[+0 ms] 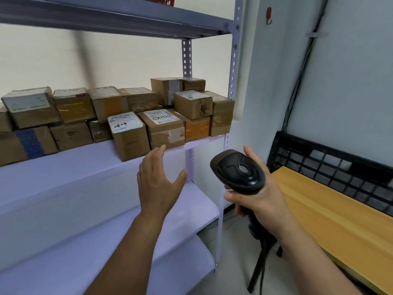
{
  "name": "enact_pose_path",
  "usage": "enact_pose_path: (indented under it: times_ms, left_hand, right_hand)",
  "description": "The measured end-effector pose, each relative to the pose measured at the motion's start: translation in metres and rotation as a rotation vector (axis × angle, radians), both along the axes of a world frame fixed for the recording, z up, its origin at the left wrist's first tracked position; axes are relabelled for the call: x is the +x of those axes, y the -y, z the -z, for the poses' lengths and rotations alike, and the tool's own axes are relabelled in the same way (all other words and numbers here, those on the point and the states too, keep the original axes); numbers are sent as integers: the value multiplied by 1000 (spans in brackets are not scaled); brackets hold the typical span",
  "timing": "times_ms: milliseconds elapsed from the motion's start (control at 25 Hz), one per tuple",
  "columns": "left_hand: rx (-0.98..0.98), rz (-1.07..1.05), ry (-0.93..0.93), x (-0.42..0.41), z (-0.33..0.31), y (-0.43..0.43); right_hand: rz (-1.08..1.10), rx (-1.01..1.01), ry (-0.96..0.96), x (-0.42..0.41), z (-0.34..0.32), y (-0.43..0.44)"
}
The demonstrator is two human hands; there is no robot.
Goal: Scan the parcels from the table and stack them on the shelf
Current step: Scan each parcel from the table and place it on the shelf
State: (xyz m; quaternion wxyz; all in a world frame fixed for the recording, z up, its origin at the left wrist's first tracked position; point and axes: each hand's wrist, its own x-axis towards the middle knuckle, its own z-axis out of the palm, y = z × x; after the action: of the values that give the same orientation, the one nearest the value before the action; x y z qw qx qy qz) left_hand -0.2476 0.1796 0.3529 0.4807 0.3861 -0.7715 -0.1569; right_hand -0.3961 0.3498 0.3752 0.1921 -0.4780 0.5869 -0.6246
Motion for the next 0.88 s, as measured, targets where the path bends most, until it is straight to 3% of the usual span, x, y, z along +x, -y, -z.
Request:
enact_pose_path:
  times_ms: [880]
  left_hand:
    - [105,491,163,-214,59,-340]
  right_hand:
    - [334,88,45,-111,39,-353]
